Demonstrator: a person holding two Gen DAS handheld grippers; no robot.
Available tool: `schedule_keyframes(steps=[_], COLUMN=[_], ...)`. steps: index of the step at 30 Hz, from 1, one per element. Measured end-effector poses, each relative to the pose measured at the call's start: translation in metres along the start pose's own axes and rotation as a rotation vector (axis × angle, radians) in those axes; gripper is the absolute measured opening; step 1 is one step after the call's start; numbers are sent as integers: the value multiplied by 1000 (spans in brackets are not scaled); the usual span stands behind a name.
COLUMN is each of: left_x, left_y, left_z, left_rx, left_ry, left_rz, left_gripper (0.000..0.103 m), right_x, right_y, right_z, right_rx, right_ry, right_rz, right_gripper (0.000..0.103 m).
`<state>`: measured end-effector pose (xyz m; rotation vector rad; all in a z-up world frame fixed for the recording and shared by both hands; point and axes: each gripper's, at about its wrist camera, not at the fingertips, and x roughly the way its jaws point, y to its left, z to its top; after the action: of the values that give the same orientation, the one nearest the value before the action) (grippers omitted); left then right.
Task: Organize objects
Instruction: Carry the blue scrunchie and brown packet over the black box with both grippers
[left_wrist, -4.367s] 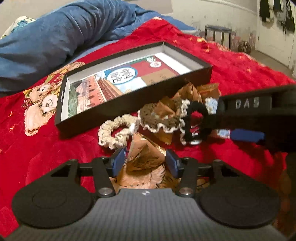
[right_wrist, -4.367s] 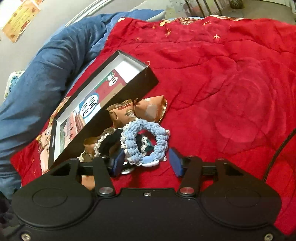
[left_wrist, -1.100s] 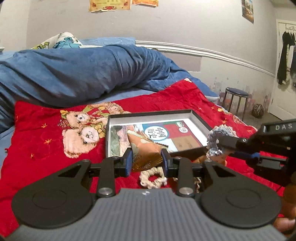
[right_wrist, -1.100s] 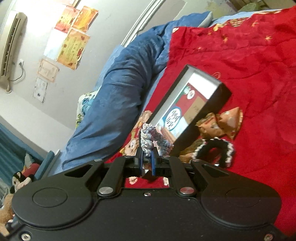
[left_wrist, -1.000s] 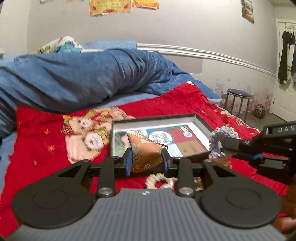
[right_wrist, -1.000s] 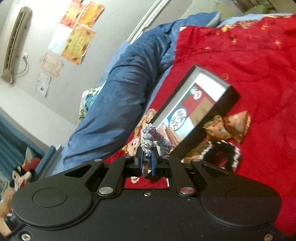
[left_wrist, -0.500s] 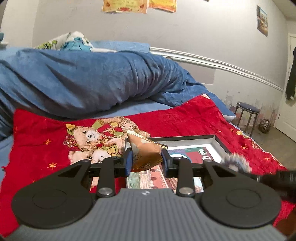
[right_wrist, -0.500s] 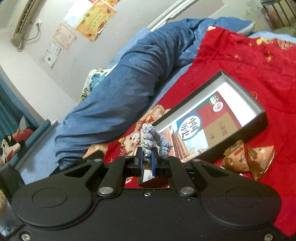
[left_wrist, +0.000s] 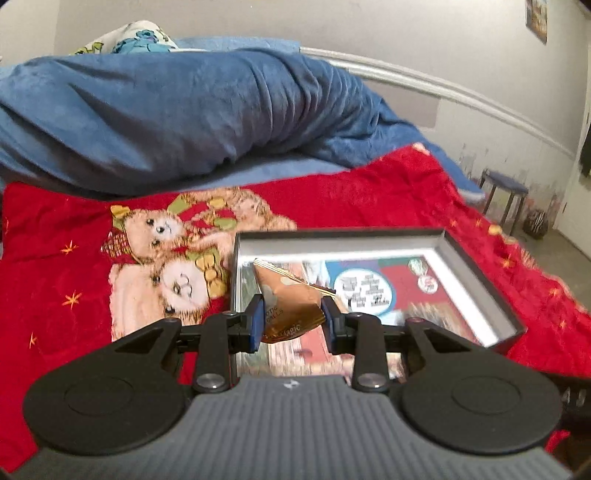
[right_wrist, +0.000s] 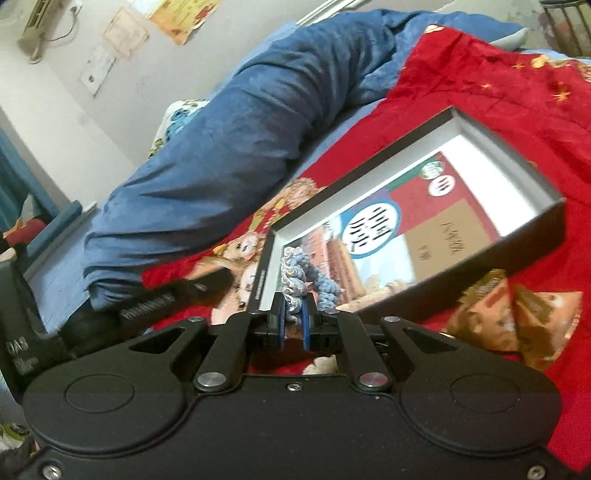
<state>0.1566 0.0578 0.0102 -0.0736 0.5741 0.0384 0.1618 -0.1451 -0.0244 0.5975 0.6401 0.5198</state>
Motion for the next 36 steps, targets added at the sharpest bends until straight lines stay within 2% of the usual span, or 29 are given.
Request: schedule_keyframes(steps=[5, 15, 22, 29, 36], left_x=[10, 17, 18, 15, 13], left_y=[-13, -19, -21, -26, -31], left_z=[-13, -21, -23, -23, -27], left_rx=[51, 50, 47, 54, 78], left_ry=[44, 62, 36, 2, -4], left_rz=[24, 39, 49, 52, 72], left_gripper=[36, 36, 36, 36, 37], right_x=[17, 34, 42, 43, 46], right_y=[-7, -16, -22, -22, -20], right_z=[2, 5, 7, 4, 2], right_rx=[25, 84, 149, 158, 137], right_ry=[-2, -25, -35, -34, -31], right_rz=[-2, 35, 60, 73, 29], right_gripper=[9, 9, 9, 9, 9])
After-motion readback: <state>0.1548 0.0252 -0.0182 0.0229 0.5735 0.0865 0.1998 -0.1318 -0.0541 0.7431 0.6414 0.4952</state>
